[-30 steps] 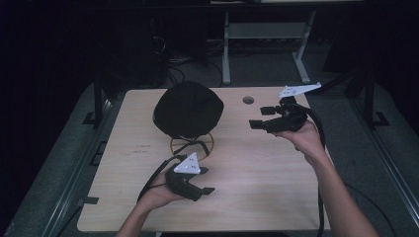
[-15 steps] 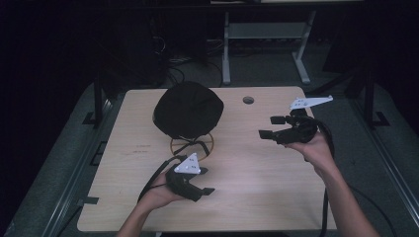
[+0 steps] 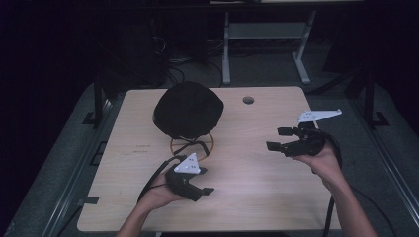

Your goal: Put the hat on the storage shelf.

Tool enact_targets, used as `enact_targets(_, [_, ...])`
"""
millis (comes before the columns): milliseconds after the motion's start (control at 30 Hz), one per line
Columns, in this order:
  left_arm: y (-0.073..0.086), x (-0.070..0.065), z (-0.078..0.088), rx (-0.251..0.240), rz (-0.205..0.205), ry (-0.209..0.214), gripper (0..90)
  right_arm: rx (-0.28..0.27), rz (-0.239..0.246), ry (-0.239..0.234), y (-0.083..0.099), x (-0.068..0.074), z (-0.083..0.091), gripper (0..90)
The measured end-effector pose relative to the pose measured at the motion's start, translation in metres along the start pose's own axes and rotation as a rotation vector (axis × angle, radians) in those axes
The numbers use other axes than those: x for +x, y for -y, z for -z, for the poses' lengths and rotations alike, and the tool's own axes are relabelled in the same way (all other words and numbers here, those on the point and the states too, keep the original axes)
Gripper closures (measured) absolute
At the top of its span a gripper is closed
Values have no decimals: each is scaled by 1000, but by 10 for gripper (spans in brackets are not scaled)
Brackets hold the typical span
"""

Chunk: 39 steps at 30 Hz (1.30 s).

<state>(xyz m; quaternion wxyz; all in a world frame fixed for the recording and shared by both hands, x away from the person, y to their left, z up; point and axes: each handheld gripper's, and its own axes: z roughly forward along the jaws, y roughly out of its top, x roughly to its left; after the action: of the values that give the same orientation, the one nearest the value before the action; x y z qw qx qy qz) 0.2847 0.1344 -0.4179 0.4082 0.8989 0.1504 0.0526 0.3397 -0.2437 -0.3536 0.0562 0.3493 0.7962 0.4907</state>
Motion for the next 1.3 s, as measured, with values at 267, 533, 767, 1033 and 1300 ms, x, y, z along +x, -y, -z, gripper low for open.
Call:
enact_targets(267, [1, 1, -1, 1, 6, 0, 303, 14, -16, 7, 18, -2, 4, 171])
enact_targets(533, [1, 0, -1, 8, 8, -1, 303, 18, -33, 9, 31, -3, 11, 170])
enact_targets(767, [3, 1, -1, 15, 11, -2, 304, 18, -53, 16, 46, -6, 17, 170])
enact_targets(1033, [3, 0, -2, 21, 13, 2, 303, 25, -85, 25, 68, -9, 21, 170])
enact_targets(1300, [4, 0, -5, 23, 16, 6, 303, 29, -109, 30, 86, -12, 25, 170])
